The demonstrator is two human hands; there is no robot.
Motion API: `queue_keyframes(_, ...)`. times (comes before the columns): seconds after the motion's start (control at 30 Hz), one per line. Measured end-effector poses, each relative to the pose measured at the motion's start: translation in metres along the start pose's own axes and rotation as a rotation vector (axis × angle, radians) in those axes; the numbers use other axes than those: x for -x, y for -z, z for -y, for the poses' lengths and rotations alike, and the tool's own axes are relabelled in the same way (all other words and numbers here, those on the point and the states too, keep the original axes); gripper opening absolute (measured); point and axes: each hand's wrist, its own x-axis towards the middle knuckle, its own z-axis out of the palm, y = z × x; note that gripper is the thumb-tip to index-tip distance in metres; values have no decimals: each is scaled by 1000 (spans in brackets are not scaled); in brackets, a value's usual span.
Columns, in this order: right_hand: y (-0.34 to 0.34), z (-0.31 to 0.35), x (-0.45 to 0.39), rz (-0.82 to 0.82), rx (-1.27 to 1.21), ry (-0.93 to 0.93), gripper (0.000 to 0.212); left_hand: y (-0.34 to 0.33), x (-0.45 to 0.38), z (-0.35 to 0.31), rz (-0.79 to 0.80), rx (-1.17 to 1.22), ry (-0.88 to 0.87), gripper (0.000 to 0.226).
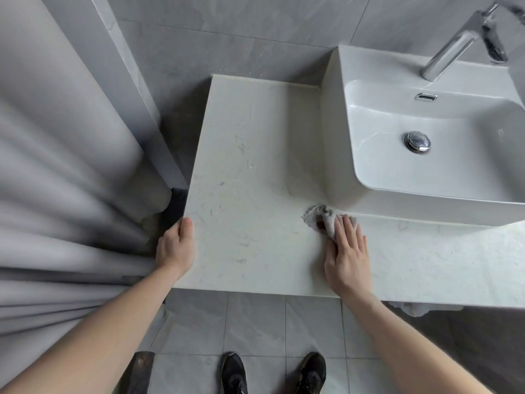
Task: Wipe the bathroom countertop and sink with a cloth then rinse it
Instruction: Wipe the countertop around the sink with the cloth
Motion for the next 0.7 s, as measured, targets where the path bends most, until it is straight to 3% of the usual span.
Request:
queue_keyframes(0.1,-11,24,-5,-2,14,-108,60,0,-1,2,5,16,28,62)
queue_keyframes(0.17,-24,55,-9,11,-5,-72,59,0,-1,3,9,33,35,62)
queue_keyframes(0.4,-65,151,16,213,-13,526,58,-1,0,-1,-21,79,54,64)
queue_keyframes(0.6,-60,137,51,358,-39,780,67,-1,-1,-1,-14,98,23,67)
queue_keyframes(0.7,-44,104,56,352,-71,748,74,-1,-1,1,-7,81,21,66)
